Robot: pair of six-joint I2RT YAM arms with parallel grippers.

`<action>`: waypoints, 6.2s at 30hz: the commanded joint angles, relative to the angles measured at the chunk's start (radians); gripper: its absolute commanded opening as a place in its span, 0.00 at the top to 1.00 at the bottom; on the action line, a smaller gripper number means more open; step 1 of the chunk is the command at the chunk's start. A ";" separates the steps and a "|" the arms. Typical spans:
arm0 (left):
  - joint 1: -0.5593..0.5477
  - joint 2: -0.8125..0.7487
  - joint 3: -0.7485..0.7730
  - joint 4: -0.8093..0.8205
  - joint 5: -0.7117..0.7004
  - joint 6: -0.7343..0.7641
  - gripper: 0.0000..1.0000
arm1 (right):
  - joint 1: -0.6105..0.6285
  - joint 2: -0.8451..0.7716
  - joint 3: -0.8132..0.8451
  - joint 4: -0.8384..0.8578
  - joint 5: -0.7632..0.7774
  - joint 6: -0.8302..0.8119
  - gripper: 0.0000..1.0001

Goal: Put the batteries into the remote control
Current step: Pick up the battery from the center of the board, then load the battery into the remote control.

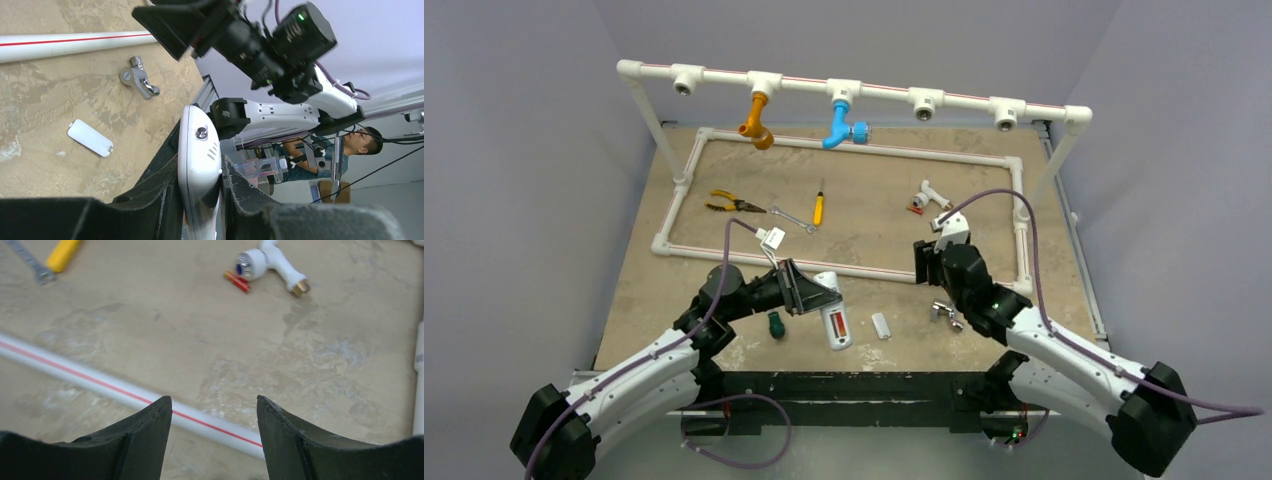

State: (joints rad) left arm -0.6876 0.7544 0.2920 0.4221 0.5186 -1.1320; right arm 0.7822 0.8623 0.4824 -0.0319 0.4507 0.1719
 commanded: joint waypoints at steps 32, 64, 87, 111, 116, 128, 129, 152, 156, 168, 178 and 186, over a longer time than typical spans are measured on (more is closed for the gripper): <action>0.000 -0.156 0.035 -0.123 -0.004 0.043 1.00 | -0.456 0.961 0.538 0.242 -0.321 0.136 0.29; 0.000 -0.194 0.067 -0.195 -0.009 0.058 1.00 | -0.469 1.107 0.665 0.176 -0.583 0.084 0.36; 0.000 -0.213 0.058 -0.183 -0.008 0.040 1.00 | -0.468 1.009 0.589 0.064 -0.518 0.065 0.40; 0.000 -0.209 0.055 -0.173 -0.011 0.034 1.00 | -0.468 1.113 0.839 -0.413 -0.566 -0.165 0.33; 0.000 -0.202 0.067 -0.181 -0.002 0.039 1.00 | -0.468 1.123 0.846 -0.447 -0.539 -0.255 0.34; 0.000 -0.210 0.071 -0.192 -0.008 0.041 1.00 | -0.468 1.129 0.841 -0.460 -0.523 -0.275 0.59; 0.000 -0.208 0.071 -0.192 -0.007 0.041 1.00 | -0.468 1.130 0.840 -0.457 -0.523 -0.275 0.60; 0.000 -0.222 0.048 -0.181 -0.026 0.037 1.00 | -0.460 0.650 0.347 -0.056 -0.765 0.014 1.00; 0.000 -0.228 0.041 -0.184 -0.045 0.034 1.00 | -0.411 0.404 0.103 0.118 -0.844 0.082 1.00; 0.000 -0.219 0.038 -0.161 -0.063 0.061 1.00 | -0.123 -0.526 -0.248 0.390 -0.996 0.030 1.00; 0.000 -0.231 0.029 -0.018 0.056 0.192 1.00 | -0.123 -0.586 -0.270 0.486 -1.334 -0.049 1.00; 0.000 -0.263 0.010 0.074 0.167 0.302 1.00 | -0.124 -0.575 -0.241 0.517 -1.434 -0.128 1.00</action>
State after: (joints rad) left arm -0.6876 0.5156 0.3138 0.3679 0.6060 -0.9215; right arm 0.6552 0.2928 0.2085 0.4191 -0.8989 0.0937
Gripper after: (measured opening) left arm 0.254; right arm 0.037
